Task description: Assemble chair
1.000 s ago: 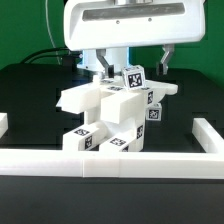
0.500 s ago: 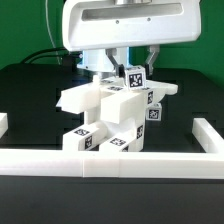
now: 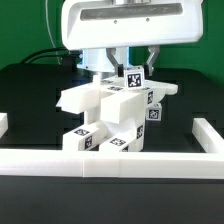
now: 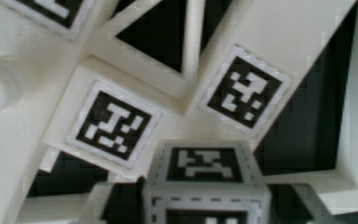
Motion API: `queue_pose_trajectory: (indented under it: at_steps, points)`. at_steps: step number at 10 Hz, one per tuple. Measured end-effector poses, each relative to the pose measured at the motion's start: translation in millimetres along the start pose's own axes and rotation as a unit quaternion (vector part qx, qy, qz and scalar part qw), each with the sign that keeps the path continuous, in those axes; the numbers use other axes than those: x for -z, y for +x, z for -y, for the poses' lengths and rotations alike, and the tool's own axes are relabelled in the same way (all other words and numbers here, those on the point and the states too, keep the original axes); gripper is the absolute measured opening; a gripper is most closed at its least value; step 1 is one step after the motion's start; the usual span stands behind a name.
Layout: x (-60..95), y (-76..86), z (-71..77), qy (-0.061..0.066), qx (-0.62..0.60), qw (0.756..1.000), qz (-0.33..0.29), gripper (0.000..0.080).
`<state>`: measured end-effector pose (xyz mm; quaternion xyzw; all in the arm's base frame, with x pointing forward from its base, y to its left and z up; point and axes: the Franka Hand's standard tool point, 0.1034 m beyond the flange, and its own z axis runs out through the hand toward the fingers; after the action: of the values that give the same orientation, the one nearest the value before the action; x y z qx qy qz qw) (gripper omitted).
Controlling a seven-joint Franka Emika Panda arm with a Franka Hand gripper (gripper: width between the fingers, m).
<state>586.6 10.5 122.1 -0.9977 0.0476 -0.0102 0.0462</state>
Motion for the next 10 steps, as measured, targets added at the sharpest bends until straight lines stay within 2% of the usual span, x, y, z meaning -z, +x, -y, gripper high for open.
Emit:
queue_pose_trajectory:
  at_steps: [3, 7, 10]
  points:
    - [0.0, 0.0, 0.5, 0.0, -0.104, 0.995, 0.0, 0.0284]
    - [-0.1, -0.1, 1.4, 0.001, -0.23, 0.973, 0.0, 0.0284]
    - [-0.2, -0.1, 2.9, 0.005, -0.338, 0.941, 0.001, 0.0284]
